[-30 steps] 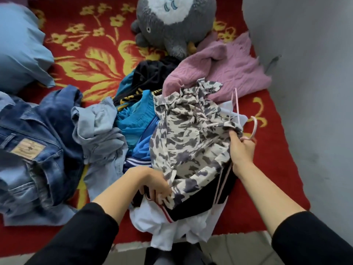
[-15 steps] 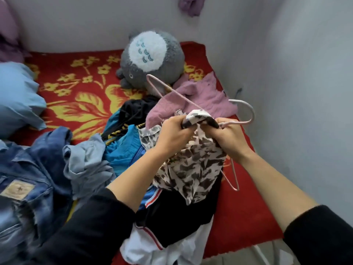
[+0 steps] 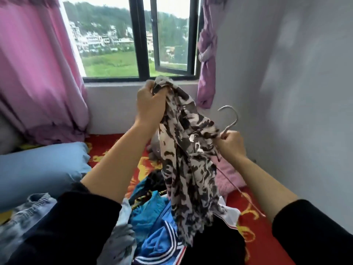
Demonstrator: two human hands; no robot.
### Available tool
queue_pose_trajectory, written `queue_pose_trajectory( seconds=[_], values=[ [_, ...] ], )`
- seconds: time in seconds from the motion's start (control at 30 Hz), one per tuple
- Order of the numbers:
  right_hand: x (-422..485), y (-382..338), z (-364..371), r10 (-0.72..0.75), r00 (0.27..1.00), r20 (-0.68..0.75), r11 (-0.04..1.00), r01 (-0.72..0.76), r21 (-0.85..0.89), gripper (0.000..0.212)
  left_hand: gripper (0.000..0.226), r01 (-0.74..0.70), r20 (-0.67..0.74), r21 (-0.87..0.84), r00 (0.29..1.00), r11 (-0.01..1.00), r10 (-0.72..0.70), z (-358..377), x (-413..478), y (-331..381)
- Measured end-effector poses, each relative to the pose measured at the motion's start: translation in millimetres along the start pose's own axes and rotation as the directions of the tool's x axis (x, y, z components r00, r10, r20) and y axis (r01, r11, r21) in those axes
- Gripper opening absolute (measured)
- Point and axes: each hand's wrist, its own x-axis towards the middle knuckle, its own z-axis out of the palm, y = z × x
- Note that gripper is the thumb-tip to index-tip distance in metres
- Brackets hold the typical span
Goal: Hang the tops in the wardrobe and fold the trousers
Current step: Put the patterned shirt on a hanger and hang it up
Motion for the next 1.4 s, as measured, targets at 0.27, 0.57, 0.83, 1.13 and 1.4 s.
queue_pose_trajectory(
  seconds=[0.27, 0.57, 0.83, 1.13, 1.4],
  values=[
    [56.8, -83.0, -32.8, -0.149, 0.951, -0.270, 0.976, 0.185, 0.112, 0.009, 0.032, -0.118, 0.059, 0.718, 0.992, 0.686, 0.108, -69.0, 35.8, -4.0],
    [13.4, -28.8, -6.4, 0.047, 0.996, 0.076, 0.924, -0.072, 0.375, 0.023, 0.025, 0.195, -0.038, 0.447, 0.979, 0.873, -0.199, -63.1, 12.7, -73.1],
    [-24.7, 33.5, -10.2, 0.073, 0.921, 0.382, 0.786, -0.289, 0.547, 0.033, 0.020, 0.430, -0.102, 0.302, 0.902, 0.851, -0.420, -61.4, 7.2, -115.1],
    [-46.3, 80.4, -6.5, 0.125, 0.793, 0.597, 0.802, -0.435, 0.410, 0.034, 0.030, 0.377, -0.192, 0.448, 0.926, 0.811, -0.324, -74.4, 1.3, -121.5],
    [-55.5, 30.0, 46.8, -0.044, 0.889, 0.455, 0.975, -0.061, 0.214, 0.036, 0.038, 0.330, 0.134, 0.324, 0.912, 0.887, -0.388, -41.6, -25.9, -97.5]
  ],
)
